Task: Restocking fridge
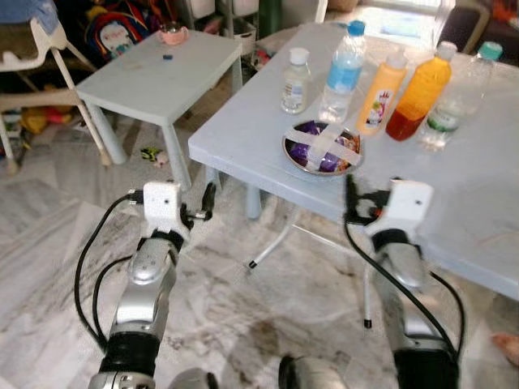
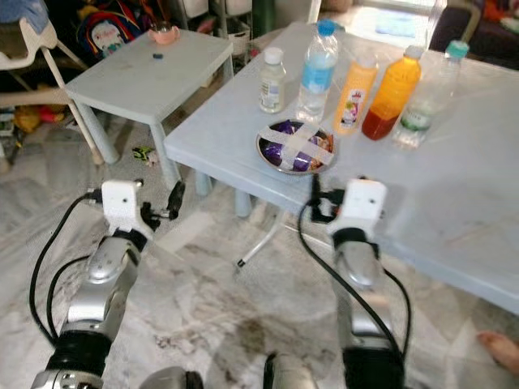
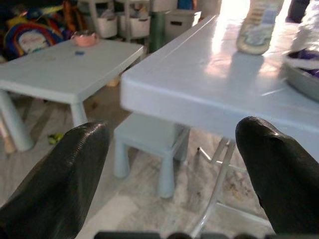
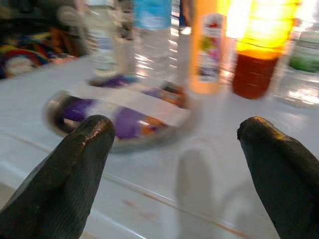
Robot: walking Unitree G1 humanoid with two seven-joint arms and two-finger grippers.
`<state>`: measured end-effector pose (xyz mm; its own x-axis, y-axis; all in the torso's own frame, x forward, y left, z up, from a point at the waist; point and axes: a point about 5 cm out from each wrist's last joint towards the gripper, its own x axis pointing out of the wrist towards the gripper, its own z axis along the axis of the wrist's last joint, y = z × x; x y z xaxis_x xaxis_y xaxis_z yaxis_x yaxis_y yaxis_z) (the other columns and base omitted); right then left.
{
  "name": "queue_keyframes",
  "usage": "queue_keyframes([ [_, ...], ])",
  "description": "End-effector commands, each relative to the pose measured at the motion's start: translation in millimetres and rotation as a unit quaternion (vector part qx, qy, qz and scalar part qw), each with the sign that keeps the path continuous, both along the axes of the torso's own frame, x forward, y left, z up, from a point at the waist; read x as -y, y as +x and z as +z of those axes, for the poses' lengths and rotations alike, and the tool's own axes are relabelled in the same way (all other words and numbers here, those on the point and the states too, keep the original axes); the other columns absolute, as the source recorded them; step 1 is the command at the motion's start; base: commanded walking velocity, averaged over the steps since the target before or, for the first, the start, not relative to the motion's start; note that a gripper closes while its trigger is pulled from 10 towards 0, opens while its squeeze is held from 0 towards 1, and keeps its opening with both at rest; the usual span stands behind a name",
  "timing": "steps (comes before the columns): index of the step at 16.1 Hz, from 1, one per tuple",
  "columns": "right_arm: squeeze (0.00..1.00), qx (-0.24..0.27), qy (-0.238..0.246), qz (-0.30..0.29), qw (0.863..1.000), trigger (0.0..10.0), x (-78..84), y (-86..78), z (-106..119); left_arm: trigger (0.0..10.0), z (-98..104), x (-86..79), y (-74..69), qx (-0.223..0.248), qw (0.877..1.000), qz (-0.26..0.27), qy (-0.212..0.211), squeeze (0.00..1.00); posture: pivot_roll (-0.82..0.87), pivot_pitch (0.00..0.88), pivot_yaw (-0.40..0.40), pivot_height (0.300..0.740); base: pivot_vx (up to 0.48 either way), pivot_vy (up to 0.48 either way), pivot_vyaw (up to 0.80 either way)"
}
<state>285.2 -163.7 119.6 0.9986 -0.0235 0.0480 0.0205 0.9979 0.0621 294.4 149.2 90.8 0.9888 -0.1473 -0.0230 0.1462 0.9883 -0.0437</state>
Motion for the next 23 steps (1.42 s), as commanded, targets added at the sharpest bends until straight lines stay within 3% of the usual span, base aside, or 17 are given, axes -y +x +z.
queue_keyframes([
  [1,0.00,-0.001,0.010,0.015,1.000,10.0,-5.8,2.8,0.7,10.0,4.3,-6.8,-0.5,0.011,1.000,0.014,0.006,0.00,-0.08,0.007,-0.023,0.740,0.000,0.000,0.00],
  [5,0.00,0.000,0.042,-0.006,0.999,10.0,-4.1,-3.2,-0.4,10.0,7.8,-5.3,0.4,0.015,1.000,-0.008,0.023,0.00,-0.10,0.041,0.032,0.740,0.000,0.240,-0.14],
  [9,0.00,0.012,0.026,-0.015,0.999,10.0,-4.0,-17.2,-2.9,10.0,14.9,7.3,2.5,0.034,0.997,-0.053,0.034,0.00,-0.13,0.066,0.066,0.740,0.153,0.414,-0.60],
  [15,0.00,0.028,0.017,-0.016,0.999,10.0,-3.7,-13.5,5.4,10.0,25.5,18.9,7.5,0.055,0.995,-0.074,0.028,0.00,-0.14,0.077,0.065,0.740,0.437,0.056,0.00],
  [19,0.00,0.026,0.015,-0.019,0.999,10.0,-4.0,-12.5,5.2,10.0,23.3,21.6,3.5,0.049,0.996,-0.077,0.021,0.00,-0.13,0.079,0.059,0.740,0.427,0.000,-0.76],
  [23,0.00,0.024,0.008,-0.019,1.000,10.0,-2.6,-14.2,4.4,10.0,21.4,25.4,-2.5,0.045,0.996,-0.083,0.007,0.00,-0.14,0.084,0.054,0.740,0.089,0.000,-0.10],
])
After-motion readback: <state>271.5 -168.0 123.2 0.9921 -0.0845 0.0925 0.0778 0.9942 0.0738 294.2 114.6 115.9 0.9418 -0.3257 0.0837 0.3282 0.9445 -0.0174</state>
